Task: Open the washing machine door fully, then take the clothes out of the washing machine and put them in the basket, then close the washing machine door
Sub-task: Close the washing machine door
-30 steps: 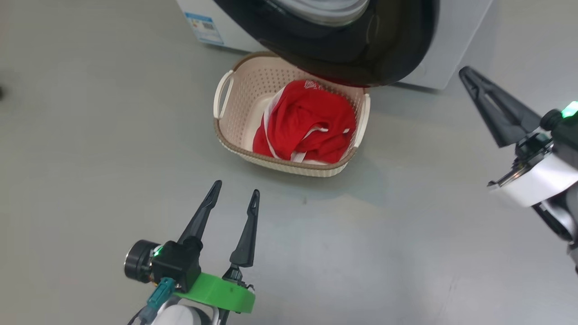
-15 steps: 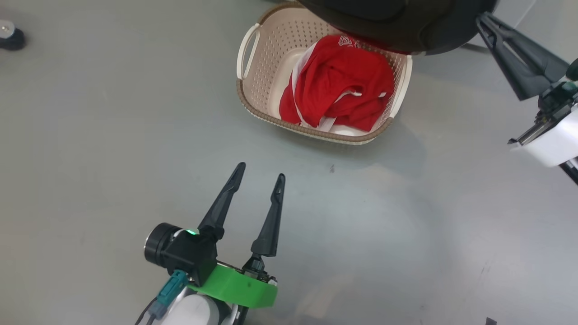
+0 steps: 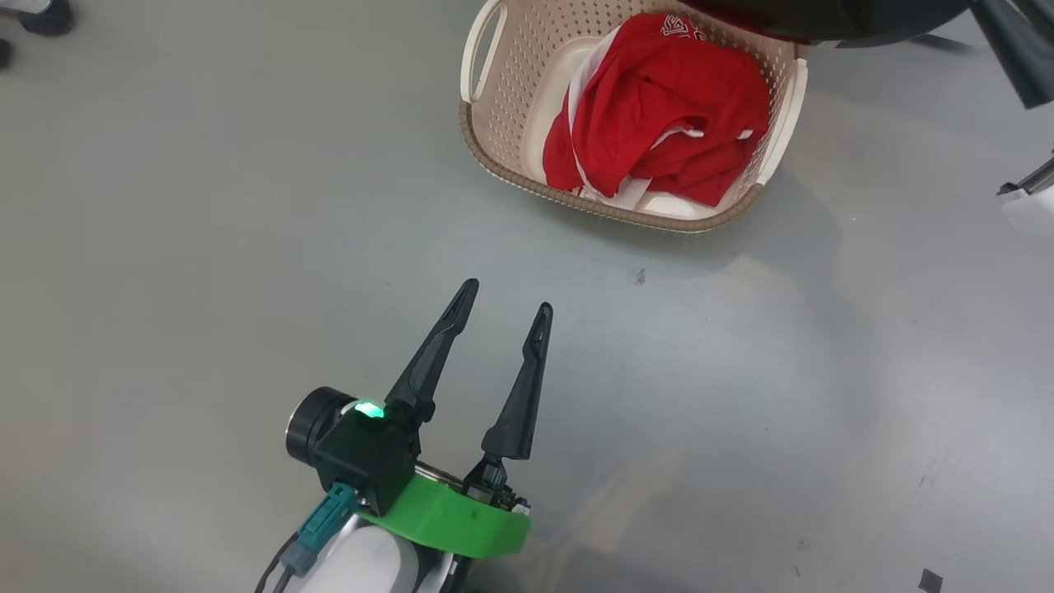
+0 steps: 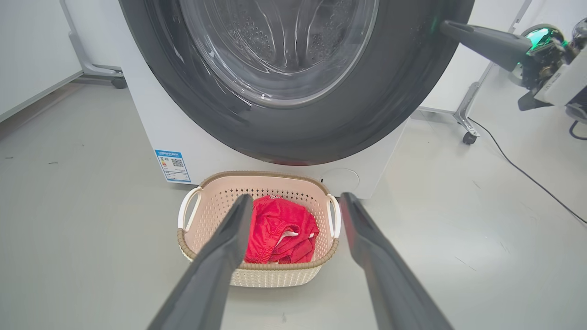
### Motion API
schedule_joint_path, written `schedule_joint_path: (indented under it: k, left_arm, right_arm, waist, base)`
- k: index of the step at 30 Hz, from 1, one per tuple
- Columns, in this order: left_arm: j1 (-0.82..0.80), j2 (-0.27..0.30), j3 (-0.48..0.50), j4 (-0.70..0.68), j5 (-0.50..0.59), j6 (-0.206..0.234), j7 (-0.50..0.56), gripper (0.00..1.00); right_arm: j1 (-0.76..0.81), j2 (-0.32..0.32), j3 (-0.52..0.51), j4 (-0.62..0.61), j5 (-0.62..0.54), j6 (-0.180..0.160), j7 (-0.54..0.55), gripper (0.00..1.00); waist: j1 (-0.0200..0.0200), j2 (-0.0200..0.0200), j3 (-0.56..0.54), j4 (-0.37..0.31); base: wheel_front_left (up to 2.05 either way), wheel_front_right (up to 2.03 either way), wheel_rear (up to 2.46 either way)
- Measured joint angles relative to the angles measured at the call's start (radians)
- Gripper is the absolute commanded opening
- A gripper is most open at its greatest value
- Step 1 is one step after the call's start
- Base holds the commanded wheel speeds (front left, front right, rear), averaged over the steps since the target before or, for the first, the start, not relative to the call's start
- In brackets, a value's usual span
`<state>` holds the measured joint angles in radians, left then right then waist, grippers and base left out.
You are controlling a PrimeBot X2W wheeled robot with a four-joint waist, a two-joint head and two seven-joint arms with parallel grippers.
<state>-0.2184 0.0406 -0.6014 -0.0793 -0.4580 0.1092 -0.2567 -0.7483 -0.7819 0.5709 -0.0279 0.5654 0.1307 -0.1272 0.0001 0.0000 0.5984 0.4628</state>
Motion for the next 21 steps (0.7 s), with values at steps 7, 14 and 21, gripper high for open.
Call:
schedule_joint_path:
  k: [7,14,21]
  left_arm:
    - [-0.008,-0.001,-0.019,-0.016,-0.009,0.002,0.000,1.00]
    - [-0.013,-0.002,-0.030,-0.030,-0.018,0.009,0.000,1.00]
    - [-0.038,-0.003,-0.030,-0.058,-0.053,0.009,0.000,1.00]
  right_arm:
    - [-0.061,-0.029,-0.006,0.032,0.042,0.000,0.000,0.00]
    - [-0.148,-0.038,-0.005,0.043,0.088,0.000,0.021,0.00]
    - [-0.257,-0.062,0.004,0.075,0.105,0.000,0.066,0.00]
  waist:
    - [0.0000,0.0000,0.026,0.016]
    - [0.0000,0.0000,0.061,0.026]
    - [0.0000,0.0000,0.099,0.034]
  base:
    - [0.00,0.00,0.00]
    - [0.00,0.00,0.00]
    - [0.00,0.00,0.00]
